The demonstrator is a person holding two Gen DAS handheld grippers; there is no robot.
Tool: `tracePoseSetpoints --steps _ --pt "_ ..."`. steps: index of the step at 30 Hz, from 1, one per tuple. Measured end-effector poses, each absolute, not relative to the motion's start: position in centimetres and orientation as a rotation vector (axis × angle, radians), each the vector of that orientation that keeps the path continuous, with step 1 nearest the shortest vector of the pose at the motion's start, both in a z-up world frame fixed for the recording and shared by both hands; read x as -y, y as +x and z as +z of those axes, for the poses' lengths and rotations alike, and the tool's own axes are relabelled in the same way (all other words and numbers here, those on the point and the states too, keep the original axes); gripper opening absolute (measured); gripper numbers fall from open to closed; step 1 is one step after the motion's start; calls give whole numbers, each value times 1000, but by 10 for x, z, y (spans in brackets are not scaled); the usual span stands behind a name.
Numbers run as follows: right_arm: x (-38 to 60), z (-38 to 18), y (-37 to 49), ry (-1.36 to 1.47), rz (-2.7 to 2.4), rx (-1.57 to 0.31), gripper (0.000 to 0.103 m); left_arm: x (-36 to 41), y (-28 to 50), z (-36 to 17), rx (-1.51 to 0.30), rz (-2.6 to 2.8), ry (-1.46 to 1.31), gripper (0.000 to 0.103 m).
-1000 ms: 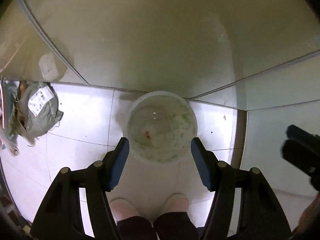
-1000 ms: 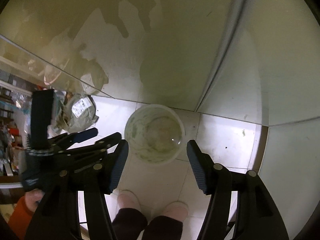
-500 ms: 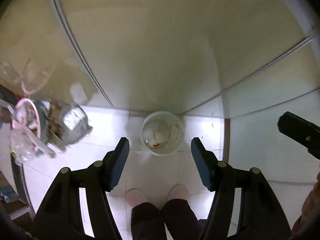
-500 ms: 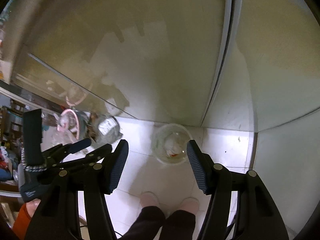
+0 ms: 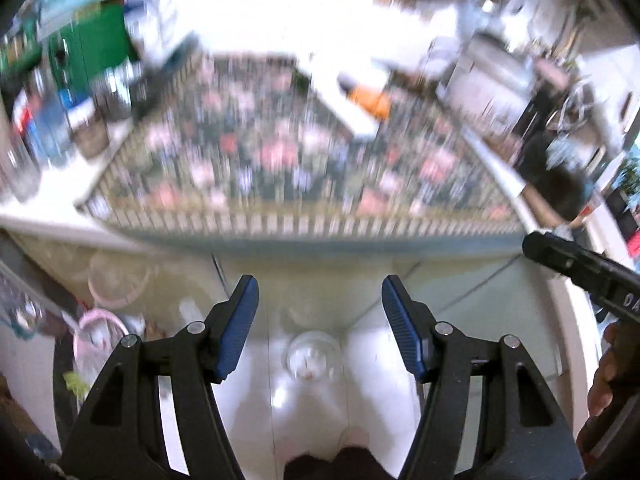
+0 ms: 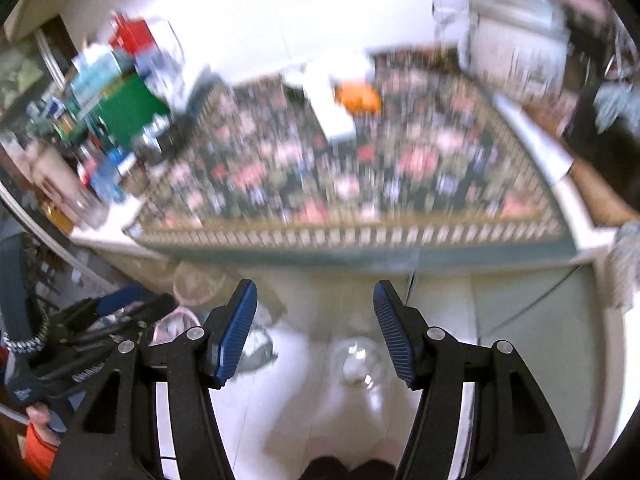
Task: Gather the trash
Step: 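Raise both tools back toward the counter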
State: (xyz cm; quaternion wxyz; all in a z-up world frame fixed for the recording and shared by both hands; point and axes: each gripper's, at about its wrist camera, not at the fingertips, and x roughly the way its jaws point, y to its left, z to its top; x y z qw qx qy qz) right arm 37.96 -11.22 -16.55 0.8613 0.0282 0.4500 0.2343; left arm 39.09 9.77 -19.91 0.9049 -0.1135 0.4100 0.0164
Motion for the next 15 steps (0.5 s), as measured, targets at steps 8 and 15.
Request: tracePoseSetpoints --steps 8,15 --pt "111 -84 357 48 427 -720 64 -103 380 -94 -635 16 -172 69" --pt "121 -56 371 84 397 -630 65 -89 401 -56 -525 5 -109 87"
